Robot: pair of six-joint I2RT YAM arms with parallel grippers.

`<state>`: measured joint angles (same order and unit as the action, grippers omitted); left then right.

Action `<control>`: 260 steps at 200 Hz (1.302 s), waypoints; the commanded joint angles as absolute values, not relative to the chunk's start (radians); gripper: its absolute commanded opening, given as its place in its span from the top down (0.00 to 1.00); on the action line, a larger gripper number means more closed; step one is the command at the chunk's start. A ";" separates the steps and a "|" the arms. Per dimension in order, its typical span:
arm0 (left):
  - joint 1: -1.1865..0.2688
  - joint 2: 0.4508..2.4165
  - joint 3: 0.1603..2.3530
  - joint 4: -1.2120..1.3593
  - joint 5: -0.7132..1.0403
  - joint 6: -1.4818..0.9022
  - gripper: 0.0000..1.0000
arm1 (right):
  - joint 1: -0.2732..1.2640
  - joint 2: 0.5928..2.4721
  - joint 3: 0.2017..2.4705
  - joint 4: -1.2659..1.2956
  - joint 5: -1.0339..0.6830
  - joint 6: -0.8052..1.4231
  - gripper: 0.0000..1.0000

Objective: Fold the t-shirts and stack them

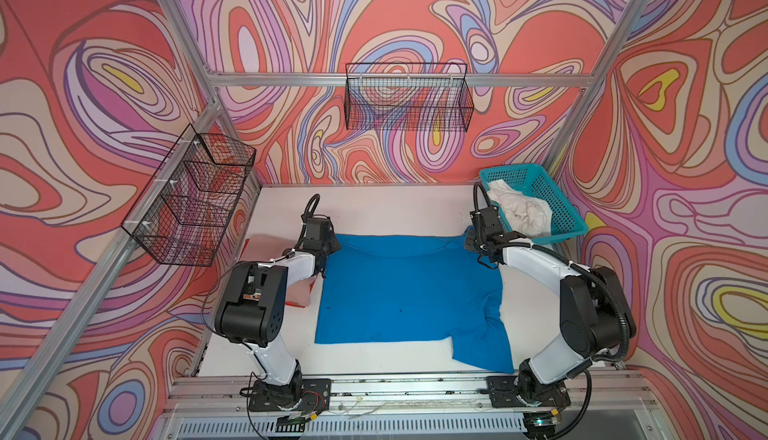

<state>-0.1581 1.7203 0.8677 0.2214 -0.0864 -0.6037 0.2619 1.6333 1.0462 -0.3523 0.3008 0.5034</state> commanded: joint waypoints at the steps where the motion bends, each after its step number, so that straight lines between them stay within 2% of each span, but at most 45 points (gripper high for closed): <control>1: -0.163 1.706 0.856 0.232 -0.089 -0.629 0.95 | 0.264 1.602 1.028 -0.352 0.325 0.514 1.00; 35: -0.163 1.676 0.866 0.196 -0.094 -0.653 0.62 | 0.274 1.589 0.982 -0.345 0.296 0.519 1.00; 70: -0.163 1.620 0.885 0.129 -0.106 -0.689 0.39 | 0.286 1.575 0.943 -0.369 0.258 0.535 1.00; 76: -0.162 1.602 0.893 0.103 -0.109 -0.699 0.37 | 0.286 1.570 0.939 -0.377 0.248 0.538 0.94; 90: -0.163 1.554 0.908 0.045 -0.117 -0.718 0.31 | 0.286 1.539 0.939 -0.403 0.233 0.549 0.71; 97: -0.163 1.525 0.915 0.013 -0.127 -0.728 0.23 | 0.286 1.520 0.945 -0.421 0.223 0.553 0.59; 100: -0.163 1.516 0.919 -0.003 -0.132 -0.730 0.13 | 0.286 1.515 0.950 -0.429 0.219 0.552 0.55; 102: -0.162 1.506 0.923 -0.014 -0.134 -0.732 0.10 | 0.285 1.512 0.955 -0.434 0.219 0.552 0.52; 116: -0.160 1.458 0.956 -0.123 -0.170 -0.750 0.03 | 0.285 1.497 0.992 -0.485 0.238 0.555 0.39; 138: -0.160 1.381 0.999 -0.268 -0.198 -0.746 0.00 | 0.271 1.497 1.042 -0.524 0.254 0.561 0.27; 169: -0.147 1.284 1.017 -0.419 -0.163 -0.689 0.00 | 0.204 1.604 1.113 -0.528 0.222 0.566 0.24; 210: -0.117 1.122 0.942 -0.537 -0.138 -0.570 0.00 | 0.186 1.695 1.141 -0.535 0.263 0.586 0.32; 260: -0.117 0.946 0.805 -0.521 -0.148 -0.517 0.00 | 0.175 1.727 1.103 -0.523 0.234 0.600 0.48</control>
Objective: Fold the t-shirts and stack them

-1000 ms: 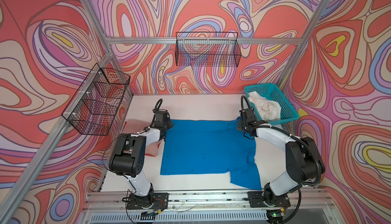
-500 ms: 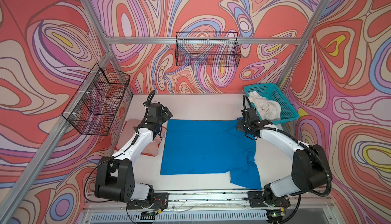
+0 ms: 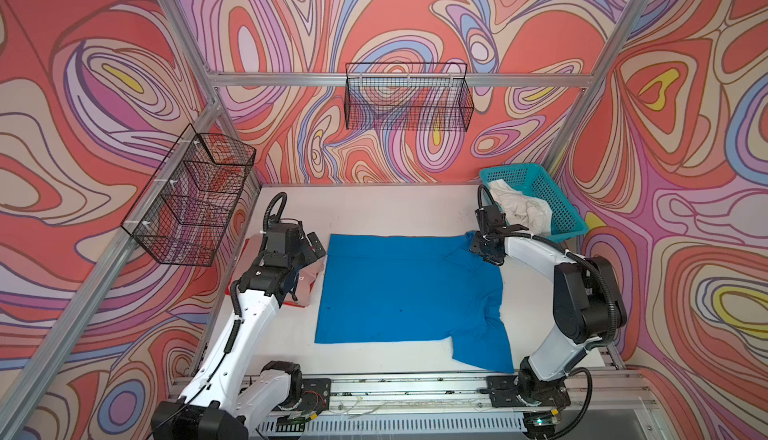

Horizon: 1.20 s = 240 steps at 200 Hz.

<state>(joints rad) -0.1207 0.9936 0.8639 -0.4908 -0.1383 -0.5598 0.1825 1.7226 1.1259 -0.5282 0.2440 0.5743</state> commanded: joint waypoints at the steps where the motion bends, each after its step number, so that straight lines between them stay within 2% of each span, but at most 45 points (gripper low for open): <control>1: -0.117 0.944 0.803 -0.520 -0.149 -0.517 0.00 | 0.175 1.727 1.103 -0.523 0.234 0.600 0.48; 25: -0.115 0.958 0.811 -0.514 -0.127 -0.516 0.00 | 0.176 1.732 1.091 -0.520 0.233 0.603 0.65; 46: -0.115 0.974 0.819 -0.518 -0.114 -0.516 0.00 | 0.176 1.719 1.080 -0.515 0.224 0.603 0.85; 69: -0.115 0.956 0.810 -0.511 -0.109 -0.515 0.00 | 0.175 1.695 1.075 -0.517 0.205 0.598 1.00; 164: -0.115 0.916 0.804 -0.515 -0.110 -0.512 0.00 | 0.207 1.455 0.916 -0.570 0.083 0.719 1.00; 212: -0.115 0.911 0.806 -0.518 -0.110 -0.511 0.00 | 0.301 1.378 0.874 -0.636 0.147 0.760 1.00; 223: -0.115 0.909 0.805 -0.519 -0.109 -0.511 0.00 | 0.303 1.362 0.844 -0.633 0.142 0.769 0.93; 240: -0.115 0.908 0.804 -0.518 -0.103 -0.510 0.00 | 0.304 1.338 0.806 -0.632 0.139 0.779 0.90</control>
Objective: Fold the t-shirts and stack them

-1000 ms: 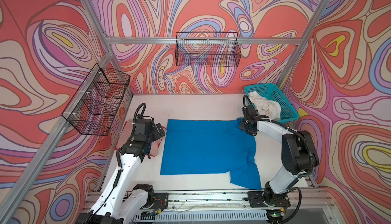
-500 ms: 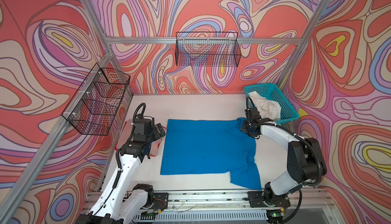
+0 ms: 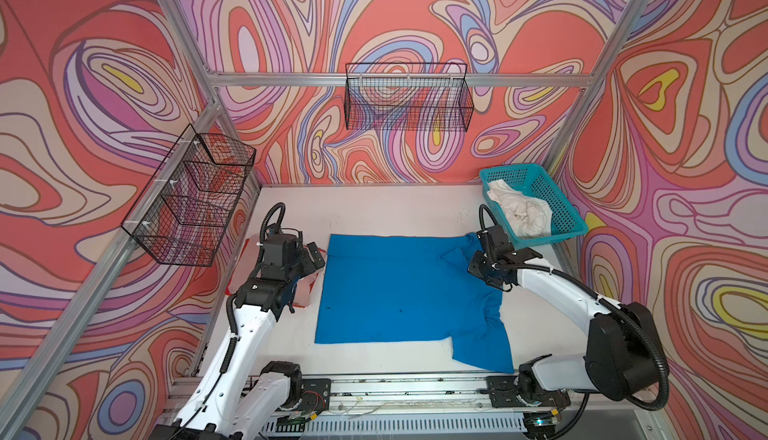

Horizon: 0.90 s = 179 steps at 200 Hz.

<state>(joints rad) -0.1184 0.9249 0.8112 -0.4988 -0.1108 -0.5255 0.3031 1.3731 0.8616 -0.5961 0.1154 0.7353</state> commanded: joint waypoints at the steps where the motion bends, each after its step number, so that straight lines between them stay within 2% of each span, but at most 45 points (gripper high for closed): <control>1: -0.115 0.908 0.803 -0.517 -0.103 -0.509 0.00 | 0.304 1.337 0.804 -0.633 0.138 0.781 0.90; 14: -0.115 0.909 0.804 -0.518 -0.101 -0.510 0.00 | 0.304 1.318 0.785 -0.638 0.122 0.787 0.89; 44: -0.115 0.904 0.804 -0.518 -0.102 -0.509 0.00 | 0.305 1.245 0.769 -0.651 0.068 0.800 0.76; 58: -0.115 0.904 0.802 -0.517 -0.104 -0.508 0.00 | 0.305 1.207 0.781 -0.640 0.085 0.800 0.59; 68: -0.115 0.904 0.803 -0.515 -0.104 -0.506 0.00 | 0.304 1.210 0.803 -0.637 0.103 0.787 0.51; 86: -0.115 0.902 0.803 -0.520 -0.105 -0.506 0.00 | 0.299 1.285 0.872 -0.656 0.142 0.760 0.49; 103: -0.115 0.900 0.802 -0.524 -0.110 -0.502 0.00 | 0.286 1.353 0.929 -0.661 0.135 0.742 0.55; 114: -0.115 0.897 0.801 -0.523 -0.111 -0.503 0.00 | 0.276 1.361 0.936 -0.605 0.108 0.730 0.56; 131: -0.115 0.899 0.798 -0.518 -0.101 -0.505 0.00 | 0.229 1.407 1.007 -0.573 0.048 0.694 0.54; 150: -0.115 0.909 0.799 -0.513 -0.078 -0.503 0.00 | 0.159 1.496 1.100 -0.576 0.098 0.660 0.50; 179: -0.115 0.950 0.796 -0.462 0.022 -0.510 0.00 | 0.072 1.658 1.230 -0.510 0.057 0.602 0.45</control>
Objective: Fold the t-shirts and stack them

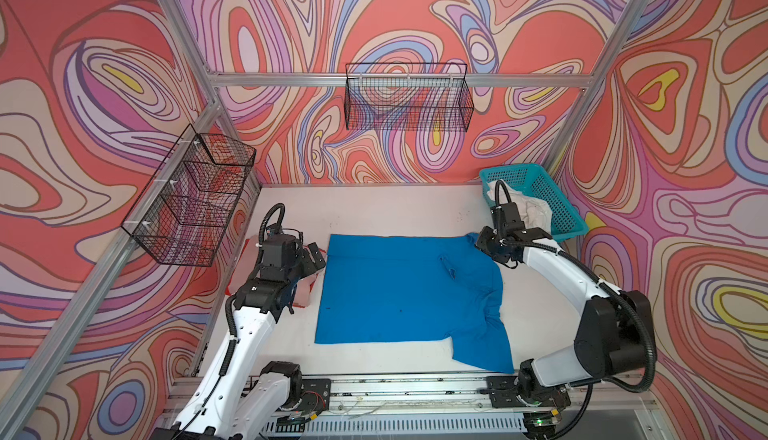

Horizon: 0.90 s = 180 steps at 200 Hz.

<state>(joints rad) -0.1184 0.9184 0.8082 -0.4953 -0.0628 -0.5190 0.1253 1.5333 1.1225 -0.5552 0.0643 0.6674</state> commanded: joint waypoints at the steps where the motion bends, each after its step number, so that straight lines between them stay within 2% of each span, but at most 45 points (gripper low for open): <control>1: -0.115 0.951 0.797 -0.460 0.024 -0.511 0.00 | 0.072 1.666 1.238 -0.512 0.060 0.599 0.45; 32: -0.120 1.053 0.845 -0.412 0.096 -0.547 0.00 | 0.077 1.884 1.426 -0.542 0.058 0.576 0.45; 68: -0.185 1.239 0.938 -0.363 0.065 -0.561 0.00 | 0.083 2.033 1.570 -0.609 0.107 0.546 0.45; 109: -0.236 1.474 1.078 -0.348 0.023 -0.559 0.00 | 0.107 2.091 1.549 -0.612 0.161 0.523 0.45; 137: -0.268 1.626 1.172 -0.344 -0.009 -0.563 0.00 | 0.109 2.084 1.494 -0.582 0.141 0.529 0.52; 180: -0.284 1.791 1.215 -0.299 -0.026 -0.594 0.00 | 0.109 2.075 1.455 -0.567 0.149 0.537 0.77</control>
